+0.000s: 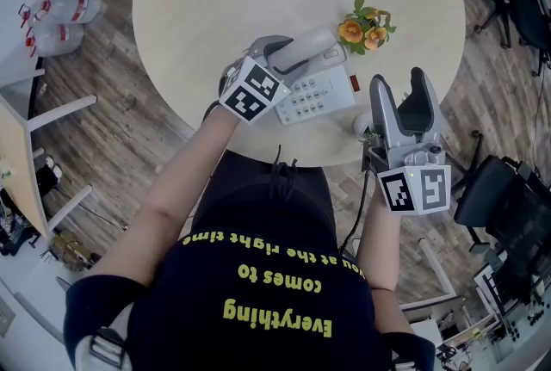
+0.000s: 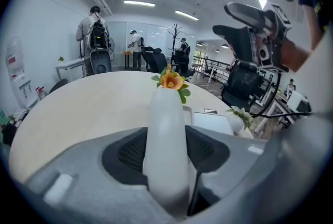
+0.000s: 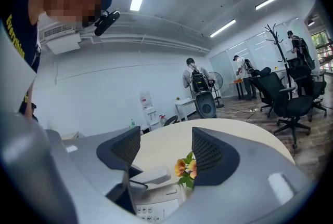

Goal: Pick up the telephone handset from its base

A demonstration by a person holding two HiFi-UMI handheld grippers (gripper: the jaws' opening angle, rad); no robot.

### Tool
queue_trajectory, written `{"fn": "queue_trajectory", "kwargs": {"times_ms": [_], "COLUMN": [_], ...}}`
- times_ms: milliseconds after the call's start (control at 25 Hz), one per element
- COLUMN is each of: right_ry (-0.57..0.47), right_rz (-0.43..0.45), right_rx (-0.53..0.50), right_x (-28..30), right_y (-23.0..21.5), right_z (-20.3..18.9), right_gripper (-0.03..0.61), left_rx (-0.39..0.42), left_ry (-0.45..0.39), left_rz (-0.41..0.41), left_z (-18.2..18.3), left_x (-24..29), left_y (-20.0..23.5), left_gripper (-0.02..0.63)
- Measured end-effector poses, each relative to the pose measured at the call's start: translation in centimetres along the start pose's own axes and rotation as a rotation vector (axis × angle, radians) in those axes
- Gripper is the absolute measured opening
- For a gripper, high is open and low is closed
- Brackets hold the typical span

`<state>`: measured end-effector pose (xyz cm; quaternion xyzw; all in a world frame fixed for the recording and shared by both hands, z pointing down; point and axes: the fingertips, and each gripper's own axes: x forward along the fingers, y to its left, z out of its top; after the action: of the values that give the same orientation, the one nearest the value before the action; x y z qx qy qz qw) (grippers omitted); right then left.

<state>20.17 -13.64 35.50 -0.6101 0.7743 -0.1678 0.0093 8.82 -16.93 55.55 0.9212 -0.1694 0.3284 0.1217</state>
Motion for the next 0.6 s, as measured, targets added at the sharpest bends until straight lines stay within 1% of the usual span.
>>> {"fn": "queue_trajectory", "kwargs": {"times_ms": [280, 600], "right_ry": [-0.015, -0.031], "right_rz": [0.015, 0.046], "right_rx": [-0.009, -0.023], "right_x": [0.1, 0.3], "right_y": [0.6, 1.8], "right_z": [0.8, 1.7], "right_gripper": [0.308, 0.308], "left_rx": [-0.024, -0.040], "left_ry": [-0.050, -0.133], "left_rz": [0.056, 0.117], "left_z": [1.2, 3.1], "left_x": [-1.6, -4.7], "left_y": [0.9, 2.0], "left_gripper": [0.219, 0.219]}}
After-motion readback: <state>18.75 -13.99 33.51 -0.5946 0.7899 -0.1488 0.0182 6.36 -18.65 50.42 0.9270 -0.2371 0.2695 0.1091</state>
